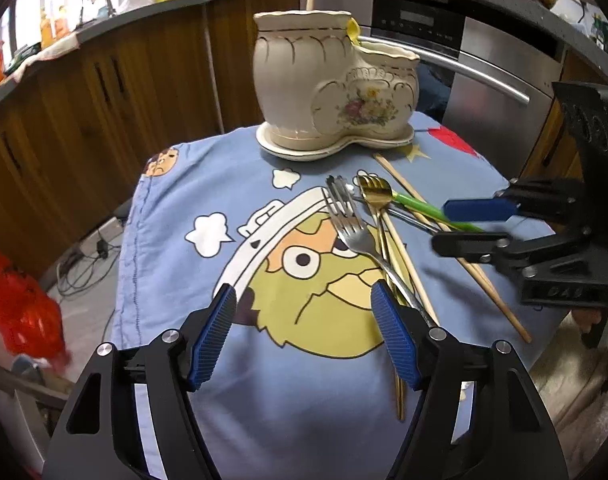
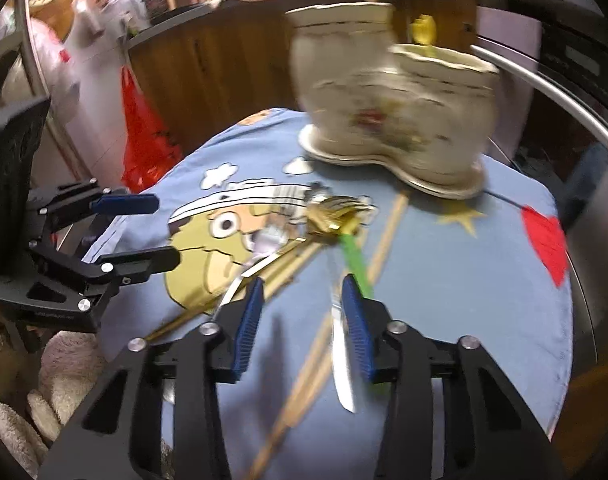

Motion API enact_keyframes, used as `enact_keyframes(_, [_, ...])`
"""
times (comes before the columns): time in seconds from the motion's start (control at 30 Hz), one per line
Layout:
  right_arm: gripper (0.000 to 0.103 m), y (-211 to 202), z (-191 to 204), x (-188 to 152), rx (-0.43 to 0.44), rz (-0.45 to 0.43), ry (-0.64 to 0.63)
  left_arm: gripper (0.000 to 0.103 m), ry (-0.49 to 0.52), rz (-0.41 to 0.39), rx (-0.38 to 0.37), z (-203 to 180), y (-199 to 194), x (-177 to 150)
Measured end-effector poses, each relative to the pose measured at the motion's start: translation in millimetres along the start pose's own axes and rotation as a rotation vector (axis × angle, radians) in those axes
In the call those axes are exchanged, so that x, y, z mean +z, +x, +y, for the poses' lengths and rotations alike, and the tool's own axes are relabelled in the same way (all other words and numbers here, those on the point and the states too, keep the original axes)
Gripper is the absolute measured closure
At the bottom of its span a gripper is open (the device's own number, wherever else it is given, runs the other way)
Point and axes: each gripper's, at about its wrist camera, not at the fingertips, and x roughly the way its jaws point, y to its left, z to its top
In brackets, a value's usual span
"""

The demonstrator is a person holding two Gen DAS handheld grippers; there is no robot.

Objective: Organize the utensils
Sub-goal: 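Grasp a silver fork from the pile with the right gripper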

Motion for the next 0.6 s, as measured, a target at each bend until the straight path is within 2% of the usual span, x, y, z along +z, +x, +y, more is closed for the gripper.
enact_keyframes(0.17, [0.070,14,2,16,-0.017,-0.012,0.024,0.032,-0.020,-0.001,-0.007,8,2,-4])
enact_keyframes(0.27, [0.070,23,4,31,-0.025,-0.023,0.008,0.032,-0.035,-0.005,-0.011,13,3,-6])
enact_keyframes(0.6, [0.071,58,13,56,-0.044,0.017,-0.075,0.032,-0.062,-0.019,-0.026,25,4,-7])
